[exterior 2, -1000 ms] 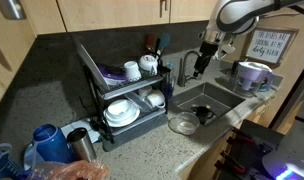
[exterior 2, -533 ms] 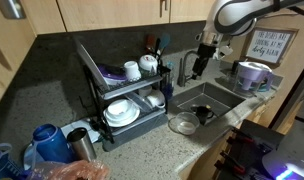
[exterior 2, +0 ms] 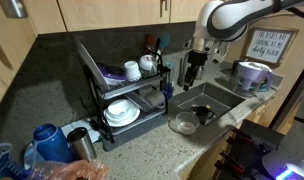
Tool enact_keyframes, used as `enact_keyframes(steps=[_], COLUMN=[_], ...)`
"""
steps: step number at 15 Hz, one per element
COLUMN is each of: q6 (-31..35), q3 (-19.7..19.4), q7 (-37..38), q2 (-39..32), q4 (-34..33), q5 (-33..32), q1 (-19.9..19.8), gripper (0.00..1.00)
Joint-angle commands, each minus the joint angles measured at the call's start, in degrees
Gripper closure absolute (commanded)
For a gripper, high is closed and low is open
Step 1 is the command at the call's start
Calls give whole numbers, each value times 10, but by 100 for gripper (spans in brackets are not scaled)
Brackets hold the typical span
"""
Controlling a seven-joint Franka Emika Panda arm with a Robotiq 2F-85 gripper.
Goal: Get the black bowl and put it on top of the white bowl on the lower level of the plate dryer
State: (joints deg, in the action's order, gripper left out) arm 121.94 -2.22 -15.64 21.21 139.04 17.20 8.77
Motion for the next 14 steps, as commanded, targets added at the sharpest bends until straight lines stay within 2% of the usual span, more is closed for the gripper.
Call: enact_keyframes(steps=[1,7,14], q6=[7,5,0], q3=[18,56,93], q7=[-8,-22,-95], q2=[-5,-24,-36], q4=[5,-1,-13], q5=[33,84,133], q1=[16,60,111], gripper=[0,0,0])
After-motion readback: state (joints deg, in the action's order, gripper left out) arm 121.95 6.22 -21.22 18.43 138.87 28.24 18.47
